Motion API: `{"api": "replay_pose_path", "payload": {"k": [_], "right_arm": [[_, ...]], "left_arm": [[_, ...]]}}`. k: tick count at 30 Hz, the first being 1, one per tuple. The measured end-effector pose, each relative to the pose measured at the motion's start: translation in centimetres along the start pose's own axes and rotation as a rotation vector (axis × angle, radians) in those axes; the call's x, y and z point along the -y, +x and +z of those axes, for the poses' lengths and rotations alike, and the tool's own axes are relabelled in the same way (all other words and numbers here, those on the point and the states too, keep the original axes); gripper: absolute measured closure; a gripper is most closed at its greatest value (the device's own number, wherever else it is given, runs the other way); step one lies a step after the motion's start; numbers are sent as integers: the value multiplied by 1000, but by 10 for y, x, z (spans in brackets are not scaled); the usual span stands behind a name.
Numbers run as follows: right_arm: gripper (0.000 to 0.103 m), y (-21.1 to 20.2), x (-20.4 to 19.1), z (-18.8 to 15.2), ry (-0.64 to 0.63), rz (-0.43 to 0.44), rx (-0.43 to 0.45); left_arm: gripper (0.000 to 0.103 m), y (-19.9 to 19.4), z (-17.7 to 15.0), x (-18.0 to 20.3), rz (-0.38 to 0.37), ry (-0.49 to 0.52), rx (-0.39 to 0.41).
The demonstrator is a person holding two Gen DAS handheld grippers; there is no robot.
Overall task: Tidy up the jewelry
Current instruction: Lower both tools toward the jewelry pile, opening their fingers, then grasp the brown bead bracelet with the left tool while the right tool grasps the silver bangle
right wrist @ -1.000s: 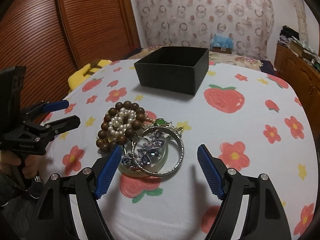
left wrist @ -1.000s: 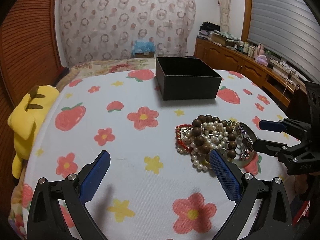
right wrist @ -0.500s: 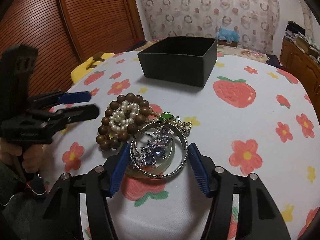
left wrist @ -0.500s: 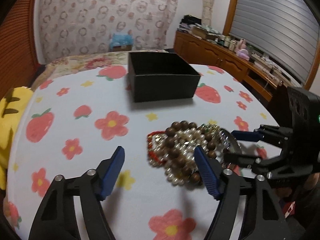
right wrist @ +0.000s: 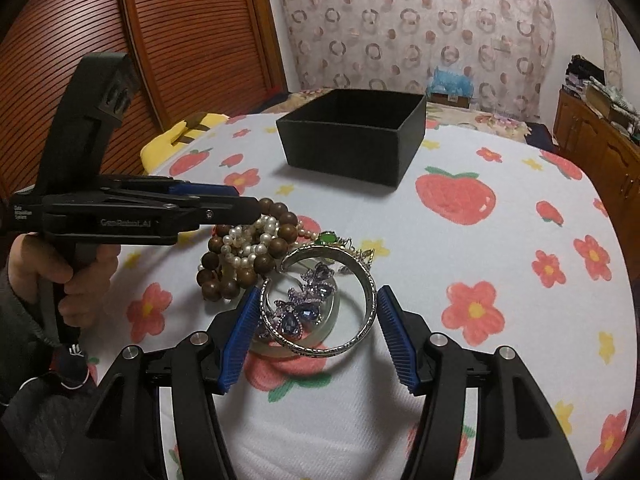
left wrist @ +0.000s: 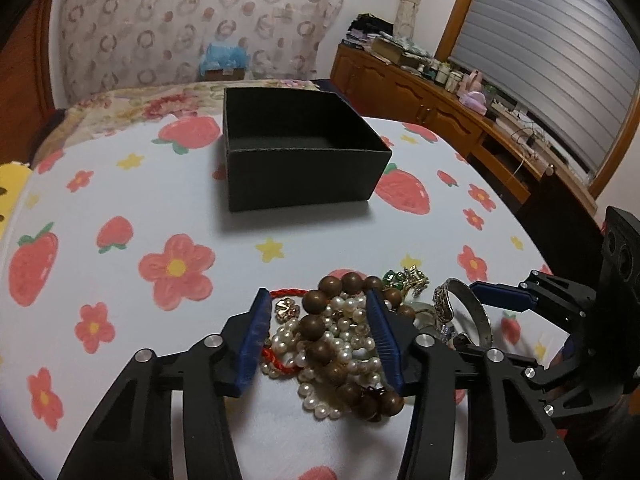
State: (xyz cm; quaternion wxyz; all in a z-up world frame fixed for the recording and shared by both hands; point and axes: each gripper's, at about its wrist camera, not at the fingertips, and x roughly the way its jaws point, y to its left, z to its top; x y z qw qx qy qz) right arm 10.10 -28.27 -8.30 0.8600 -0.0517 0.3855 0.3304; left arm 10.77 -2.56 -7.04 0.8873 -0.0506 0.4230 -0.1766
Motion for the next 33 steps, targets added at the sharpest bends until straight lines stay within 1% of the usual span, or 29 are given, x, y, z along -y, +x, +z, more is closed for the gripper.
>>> {"api": "replay_pose_path", "payload": {"k": [2, 3, 7, 8, 9, 12, 16, 21, 24, 26, 27, 29, 31, 33], "right_arm": [[41, 0, 0, 0, -12, -21, 3], [41, 0, -1, 0, -16, -28, 5], [41, -1, -1, 0, -16, -28, 5], [41, -1, -1, 0, -15, -26, 5], [41, -1, -1, 0, -15, -26, 6], [41, -1, -1, 0, -15, -27, 7], [41, -1, 0, 0, -15, -26, 7], [41, -2, -1, 0, -14, -23, 8], [41, -2, -1, -1, -14, -23, 7], [41, -2, -1, -1, -14, -24, 5], [41, -2, -1, -1, -14, -25, 4], [41, -3, -1, -1, -14, -23, 6], [41, -2, -1, -1, -13, -24, 6], [41, -2, -1, 0, -15, -23, 8]], "left_arm": [[69, 1, 0, 0, -15, -6, -1], [72, 1, 0, 1, -21, -6, -1], [82, -3, 1, 5, -5, 24, 4], [92, -4, 2, 6, 2, 31, 7], [97, -5, 2, 7, 18, 39, 7], [103, -7, 3, 7, 22, 51, 9], [103, -10, 4, 5, 33, 51, 16], [102, -3, 3, -2, 29, 36, -18], [96, -1, 3, -2, 22, 35, -27], [90, 2, 3, 0, 32, 49, -38], [88, 5, 3, 1, 40, 59, -52], [86, 9, 2, 3, 46, 70, -61], [86, 10, 3, 2, 45, 75, -65], [88, 10, 3, 3, 36, 74, -68]]}}
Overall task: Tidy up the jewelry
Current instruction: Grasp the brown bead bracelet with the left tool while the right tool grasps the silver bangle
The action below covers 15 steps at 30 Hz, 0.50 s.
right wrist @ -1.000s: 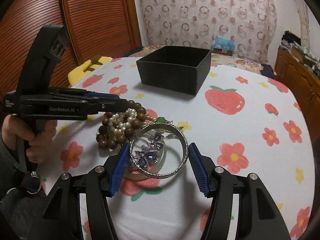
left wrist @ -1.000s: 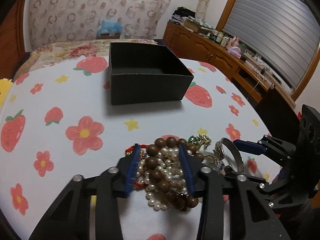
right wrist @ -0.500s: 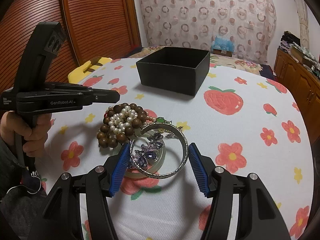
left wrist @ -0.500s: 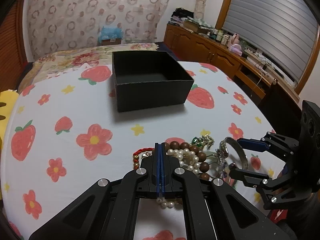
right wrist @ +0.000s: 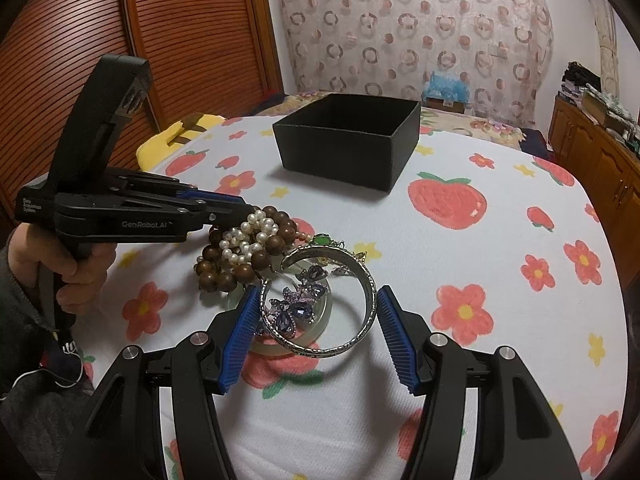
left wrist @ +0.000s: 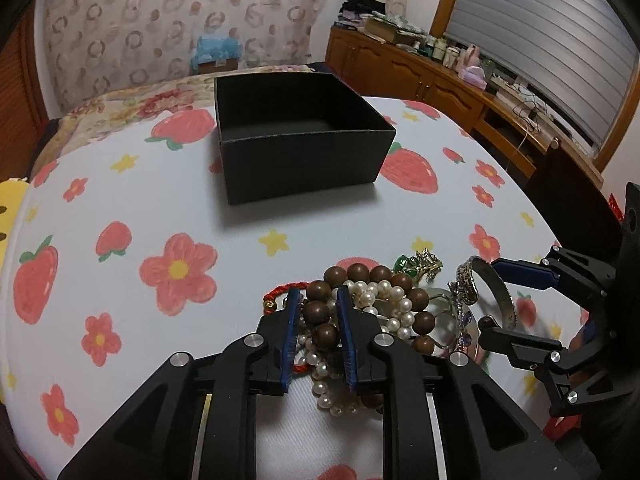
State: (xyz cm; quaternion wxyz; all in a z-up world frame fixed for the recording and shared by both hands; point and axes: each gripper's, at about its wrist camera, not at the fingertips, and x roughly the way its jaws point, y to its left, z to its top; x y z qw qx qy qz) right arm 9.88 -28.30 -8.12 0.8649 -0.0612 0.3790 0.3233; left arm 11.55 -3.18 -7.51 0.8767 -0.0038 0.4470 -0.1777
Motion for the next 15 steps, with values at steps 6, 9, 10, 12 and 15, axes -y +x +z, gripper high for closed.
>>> {"api": "replay_pose_path", "payload": {"k": [6, 9, 10, 12, 15], "right_arm": [[41, -1, 0, 4, -5, -4, 6], [41, -2, -2, 6, -12, -6, 9], [41, -3, -1, 7, -14, -6, 11], [41, -4, -3, 10, -21, -8, 17], [41, -6, -3, 14, -31, -11, 25]], "left_arm": [[91, -15, 0, 5, -1, 16, 51], [91, -33, 3, 12, -9, 28, 102], [91, -38, 5, 14, -11, 32, 115], [91, -50, 9, 20, -11, 46, 147], [91, -62, 18, 28, 7, 65, 190]]}}
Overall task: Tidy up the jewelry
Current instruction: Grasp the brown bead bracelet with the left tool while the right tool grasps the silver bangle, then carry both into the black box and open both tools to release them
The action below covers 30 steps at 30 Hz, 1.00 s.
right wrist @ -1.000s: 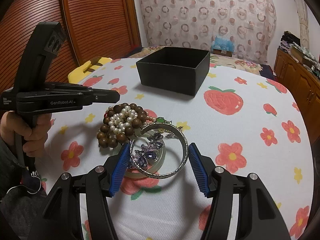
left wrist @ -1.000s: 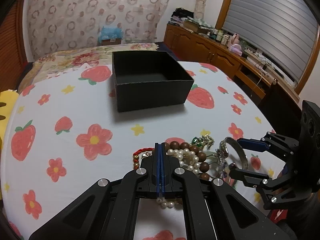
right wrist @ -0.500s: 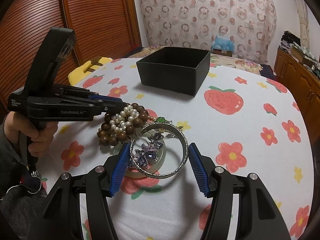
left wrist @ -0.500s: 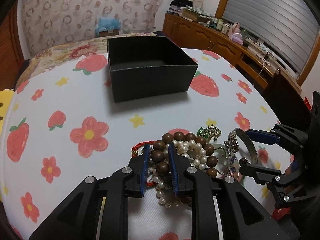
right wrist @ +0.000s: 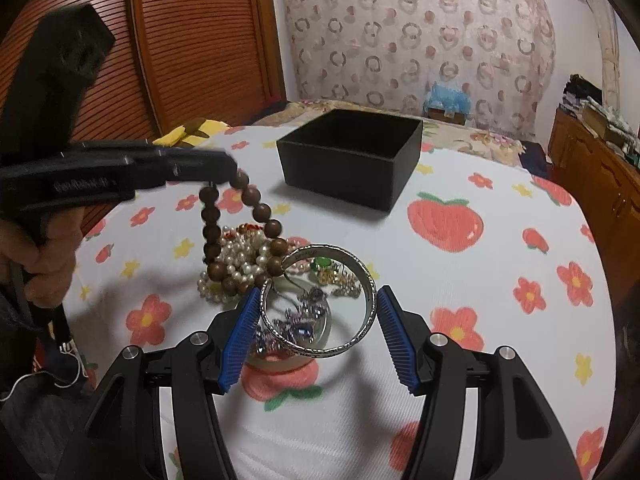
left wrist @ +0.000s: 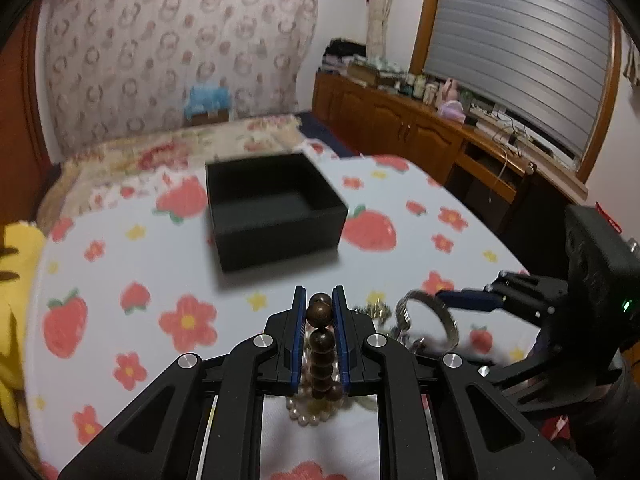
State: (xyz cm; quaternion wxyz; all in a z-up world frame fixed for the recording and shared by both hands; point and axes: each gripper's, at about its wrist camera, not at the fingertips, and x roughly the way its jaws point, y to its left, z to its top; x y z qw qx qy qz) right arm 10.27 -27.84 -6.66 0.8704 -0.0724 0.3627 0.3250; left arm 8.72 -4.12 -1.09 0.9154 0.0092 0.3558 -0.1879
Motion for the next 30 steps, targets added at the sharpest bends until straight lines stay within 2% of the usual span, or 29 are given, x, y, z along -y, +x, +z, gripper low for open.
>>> {"api": "replay_pose_path", "payload": {"k": [11, 18, 30], "right_arm": [[41, -7, 3, 23, -22, -20, 45], [41, 2, 7, 53, -52, -47, 72], [41, 41, 37, 107, -28, -86, 84]], "left_arm": [[91, -22, 37, 2, 24, 17, 90], [91, -26, 58, -13, 62, -15, 133], [91, -10, 94, -29, 135, -19, 131]]}}
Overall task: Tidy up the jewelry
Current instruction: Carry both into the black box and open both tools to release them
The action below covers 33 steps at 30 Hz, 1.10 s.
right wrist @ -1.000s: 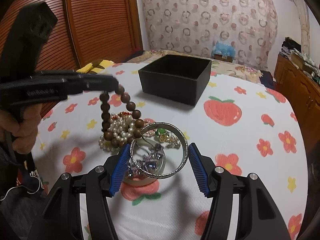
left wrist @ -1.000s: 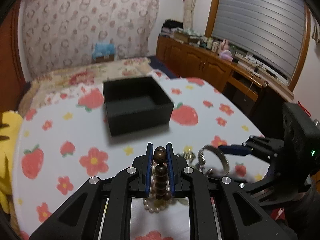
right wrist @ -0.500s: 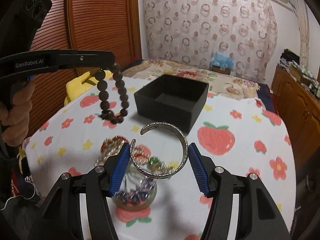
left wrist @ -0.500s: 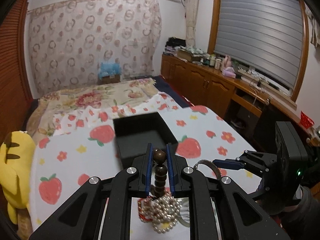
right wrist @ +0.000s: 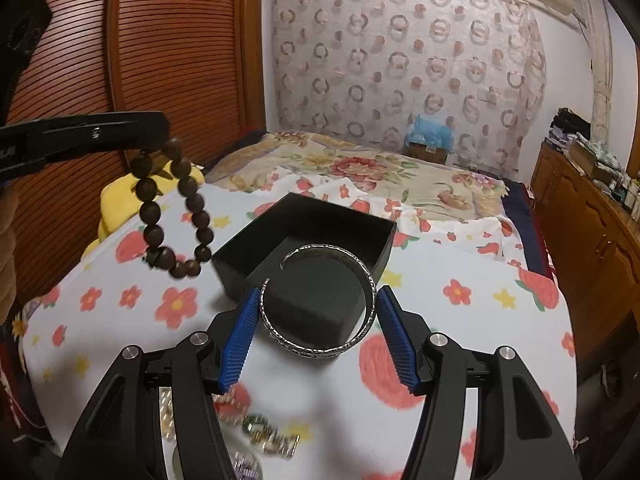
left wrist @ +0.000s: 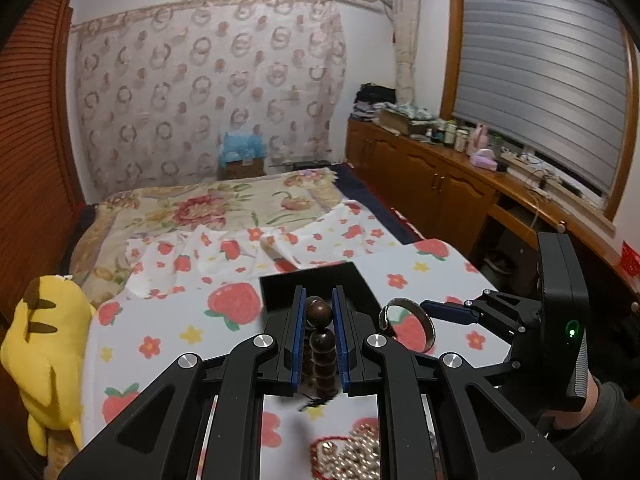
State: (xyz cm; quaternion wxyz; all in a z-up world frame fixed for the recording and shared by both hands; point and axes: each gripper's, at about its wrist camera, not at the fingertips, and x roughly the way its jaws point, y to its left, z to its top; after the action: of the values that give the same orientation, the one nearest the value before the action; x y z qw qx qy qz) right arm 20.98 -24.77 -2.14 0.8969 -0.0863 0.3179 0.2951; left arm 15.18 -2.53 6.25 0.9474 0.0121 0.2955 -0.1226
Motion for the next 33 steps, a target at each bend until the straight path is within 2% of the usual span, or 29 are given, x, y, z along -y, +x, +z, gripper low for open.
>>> {"api": "replay_pose_path", "payload": {"k": [13, 14, 16, 22, 26, 33], "right_arm": [[40, 46, 9, 20, 18, 3, -39], [37, 45, 9, 20, 19, 5, -35], [24, 47, 11, 21, 25, 16, -27], [24, 36, 20, 14, 45, 34, -10], [24, 24, 23, 4, 26, 3, -4], [24, 12, 28, -14, 30, -4, -6]], "left_arm": [[91, 22, 19, -13, 28, -24, -21], [91, 23, 20, -13, 26, -27, -20], [91, 24, 20, -12, 25, -24, -23], [91, 31, 21, -7, 21, -16, -27], [91, 42, 23, -1, 21, -8, -37], [91, 58, 23, 9, 13, 1, -50]]}}
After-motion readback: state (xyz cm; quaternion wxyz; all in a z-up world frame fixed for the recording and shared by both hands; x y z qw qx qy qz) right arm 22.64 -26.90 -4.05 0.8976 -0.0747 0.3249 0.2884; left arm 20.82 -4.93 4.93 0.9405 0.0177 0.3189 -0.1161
